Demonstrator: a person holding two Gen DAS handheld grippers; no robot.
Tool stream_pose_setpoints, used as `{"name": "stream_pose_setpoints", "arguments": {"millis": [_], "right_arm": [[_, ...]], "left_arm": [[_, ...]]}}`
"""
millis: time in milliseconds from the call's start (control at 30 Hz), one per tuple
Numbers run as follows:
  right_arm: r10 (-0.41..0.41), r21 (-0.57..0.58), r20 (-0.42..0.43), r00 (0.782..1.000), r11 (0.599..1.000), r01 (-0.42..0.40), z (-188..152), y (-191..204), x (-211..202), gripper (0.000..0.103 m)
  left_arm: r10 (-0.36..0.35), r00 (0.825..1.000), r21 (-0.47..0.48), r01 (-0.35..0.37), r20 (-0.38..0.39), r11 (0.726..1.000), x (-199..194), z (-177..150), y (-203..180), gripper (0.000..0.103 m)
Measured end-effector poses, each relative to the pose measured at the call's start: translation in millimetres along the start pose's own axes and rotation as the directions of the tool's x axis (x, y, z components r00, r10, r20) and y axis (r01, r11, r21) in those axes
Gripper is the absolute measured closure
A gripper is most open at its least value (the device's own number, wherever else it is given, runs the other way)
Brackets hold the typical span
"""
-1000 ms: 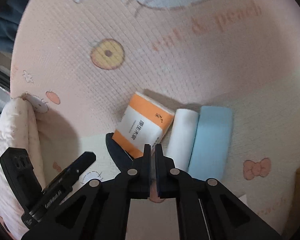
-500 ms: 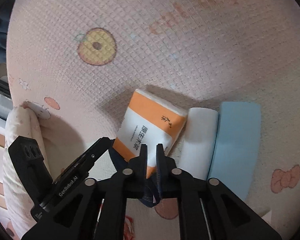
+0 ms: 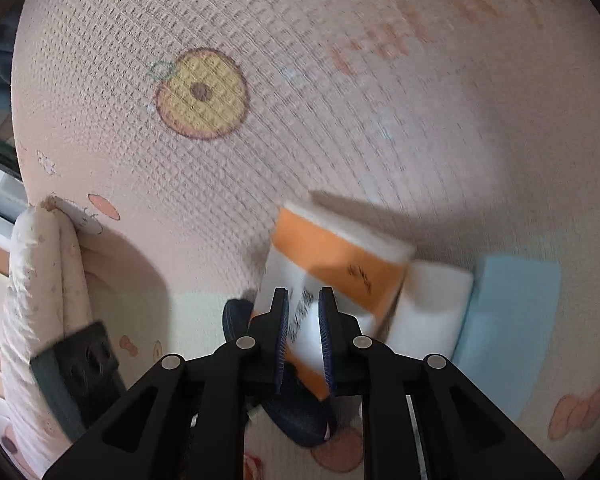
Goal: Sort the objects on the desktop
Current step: 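Close the right gripper on the tissue pack and tilt it upright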
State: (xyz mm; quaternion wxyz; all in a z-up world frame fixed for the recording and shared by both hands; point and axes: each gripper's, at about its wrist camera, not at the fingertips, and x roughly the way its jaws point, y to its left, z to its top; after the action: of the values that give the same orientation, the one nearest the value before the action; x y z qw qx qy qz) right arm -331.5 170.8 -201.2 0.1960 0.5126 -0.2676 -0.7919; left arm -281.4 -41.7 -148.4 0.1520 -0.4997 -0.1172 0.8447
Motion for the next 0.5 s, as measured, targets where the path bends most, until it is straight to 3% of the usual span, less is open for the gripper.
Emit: {"name": "stream_pose_setpoints", "arguments": {"millis": [100,133,167,200,233,433,500], "right_arm": [[0.015,0.040,0.012,1.000,0.999,-0.016,-2.3,-2.4,-4.3,0.091],[0.017,0.052,0.015,1.000,0.998,-0.018,-5.3,-3.5,-7.1,0.086],[0.014,0.057,0.017,1.000,0.998,-0.015,-7.8,-4.5,-9.6,0.077],[0.001,0.055,0.019,1.000,0.998,-0.002,-10.9,-4.4,-12.4,0.072],[-0.010,0.050,0.020,1.000,0.999,0.009,-13.0,-4.0,-13.7,0.064],[-0.018,0.049,-0.012,1.000,0.999,0.018,-23.3,-9.2,-10.6,0.060],[-0.016,0.064,-0.029,0.999,0.998,0.018,-23.4,-11.1,-3.3,0.060]], "left_arm": [[0.064,0.995,0.013,-0.065,0.074,0.998,-12.5,5.5,-2.5,0.083],[0.081,0.992,0.020,-0.083,0.094,0.996,-15.7,7.4,-2.8,0.081],[0.096,0.988,0.028,-0.101,0.123,0.995,-19.9,10.8,-2.2,0.068],[0.099,0.985,0.027,-0.104,0.144,0.994,-22.5,15.4,0.6,0.046],[0.096,0.984,0.019,-0.099,0.149,0.995,-23.0,19.3,4.5,0.039],[-0.012,0.998,-0.155,0.022,0.062,0.988,-3.5,32.1,40.9,0.037],[-0.046,0.996,-0.191,0.061,0.081,0.980,2.2,30.3,40.8,0.037]]}}
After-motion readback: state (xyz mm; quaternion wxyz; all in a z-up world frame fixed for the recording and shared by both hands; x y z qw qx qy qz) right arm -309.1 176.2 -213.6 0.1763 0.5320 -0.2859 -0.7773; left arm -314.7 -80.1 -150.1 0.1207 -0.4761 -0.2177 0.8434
